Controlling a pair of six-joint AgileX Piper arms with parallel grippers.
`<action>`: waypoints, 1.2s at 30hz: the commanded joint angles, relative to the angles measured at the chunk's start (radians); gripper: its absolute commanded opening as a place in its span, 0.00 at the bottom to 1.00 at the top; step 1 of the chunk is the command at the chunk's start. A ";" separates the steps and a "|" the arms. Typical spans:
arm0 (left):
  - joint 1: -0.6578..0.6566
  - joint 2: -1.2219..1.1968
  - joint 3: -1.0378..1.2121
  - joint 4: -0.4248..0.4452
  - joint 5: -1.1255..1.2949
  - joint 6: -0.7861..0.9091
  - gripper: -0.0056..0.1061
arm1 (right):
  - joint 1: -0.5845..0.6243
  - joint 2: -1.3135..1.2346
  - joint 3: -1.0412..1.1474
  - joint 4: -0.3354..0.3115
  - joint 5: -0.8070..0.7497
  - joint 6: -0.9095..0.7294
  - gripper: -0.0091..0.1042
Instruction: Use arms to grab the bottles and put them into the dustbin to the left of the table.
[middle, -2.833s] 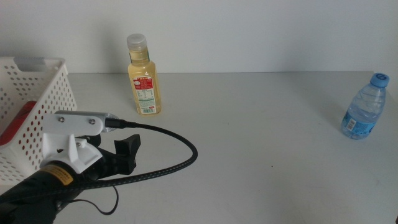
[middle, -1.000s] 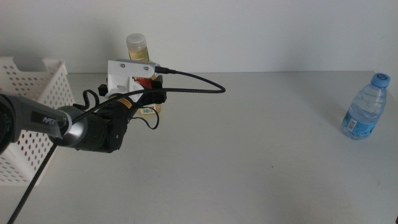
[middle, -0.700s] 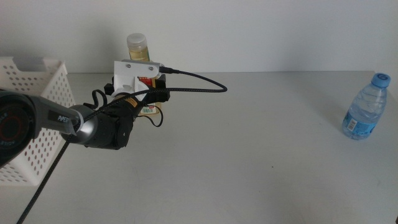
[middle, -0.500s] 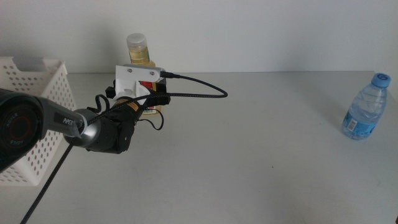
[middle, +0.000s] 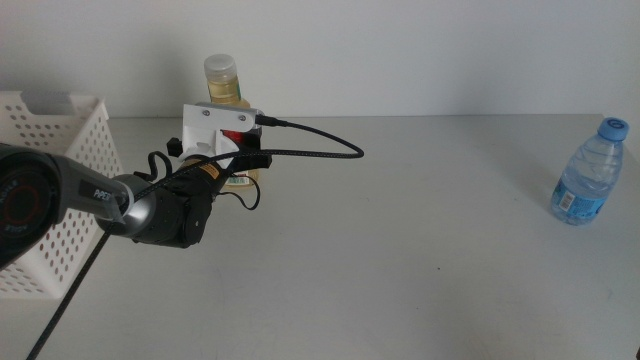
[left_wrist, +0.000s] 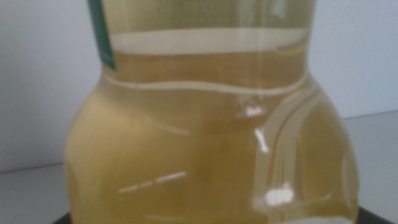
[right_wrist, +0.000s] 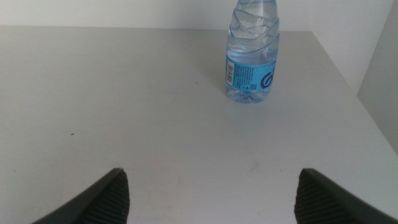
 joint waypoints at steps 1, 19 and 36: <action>-0.009 -0.117 0.010 0.011 -0.087 0.000 0.03 | -0.007 -0.021 -0.010 -0.009 -0.070 -0.005 0.69; -0.007 -0.693 0.059 0.101 0.774 0.000 0.03 | -0.007 -0.021 -0.010 -0.009 -0.070 -0.005 0.69; 0.241 -0.669 -0.507 0.062 1.883 0.067 0.03 | -0.007 -0.021 -0.010 -0.009 -0.070 -0.005 0.69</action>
